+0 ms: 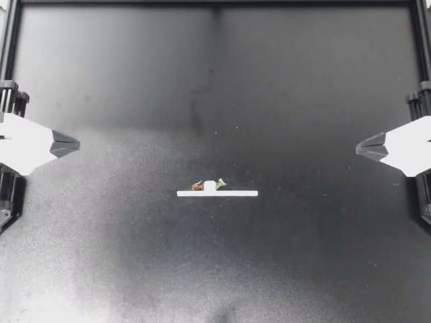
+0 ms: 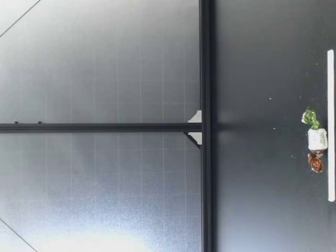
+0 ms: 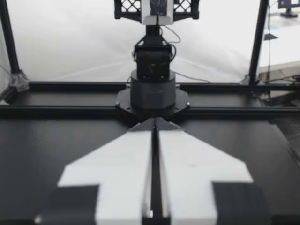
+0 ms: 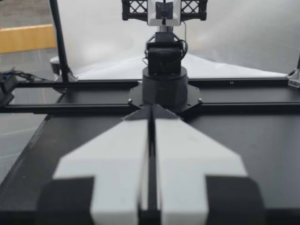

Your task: Pick up the candy and unwrap it.

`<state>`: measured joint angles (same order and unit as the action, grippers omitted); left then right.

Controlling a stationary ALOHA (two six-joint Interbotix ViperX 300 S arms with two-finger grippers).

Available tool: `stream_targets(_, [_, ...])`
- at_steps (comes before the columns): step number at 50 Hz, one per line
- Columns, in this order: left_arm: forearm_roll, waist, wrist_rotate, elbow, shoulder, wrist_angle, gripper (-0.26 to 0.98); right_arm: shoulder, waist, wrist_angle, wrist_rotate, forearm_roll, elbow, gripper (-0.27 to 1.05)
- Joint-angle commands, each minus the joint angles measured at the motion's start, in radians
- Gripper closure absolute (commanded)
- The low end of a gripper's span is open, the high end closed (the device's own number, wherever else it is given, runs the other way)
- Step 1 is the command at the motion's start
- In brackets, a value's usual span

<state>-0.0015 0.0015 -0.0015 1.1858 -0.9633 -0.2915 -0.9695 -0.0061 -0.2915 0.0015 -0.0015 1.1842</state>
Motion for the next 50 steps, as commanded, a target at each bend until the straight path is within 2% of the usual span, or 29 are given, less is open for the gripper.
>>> stream_targets(1, [-0.002, 0.009, 0.006, -0.011, 0.011, -0.015, 0.82, 0.018, -0.003, -0.012, 0.002, -0.003, -0.028, 0.9])
stream_targets(9, [-0.002, 0.009, 0.011, 0.002, 0.011, -0.023, 0.83, 0.104, -0.006, -0.006, -0.003, -0.003, -0.084, 0.91])
stream_targets(18, [-0.002, 0.009, 0.009, 0.014, 0.02, -0.043, 0.83, 0.327, -0.035, 0.026, -0.002, -0.003, -0.196, 0.91])
stream_targets(39, [-0.009, 0.009, -0.005, 0.028, 0.058, -0.044, 0.83, 0.73, -0.063, 0.325, -0.005, -0.037, -0.442, 0.9])
stream_targets(44, [-0.009, 0.009, -0.003, 0.028, 0.061, -0.046, 0.83, 0.804, -0.063, 0.364, -0.003, -0.049, -0.477, 0.86])
stream_targets(50, [-0.009, 0.009, -0.003, 0.028, 0.061, -0.044, 0.83, 0.891, -0.063, 0.42, -0.005, -0.051, -0.52, 0.76])
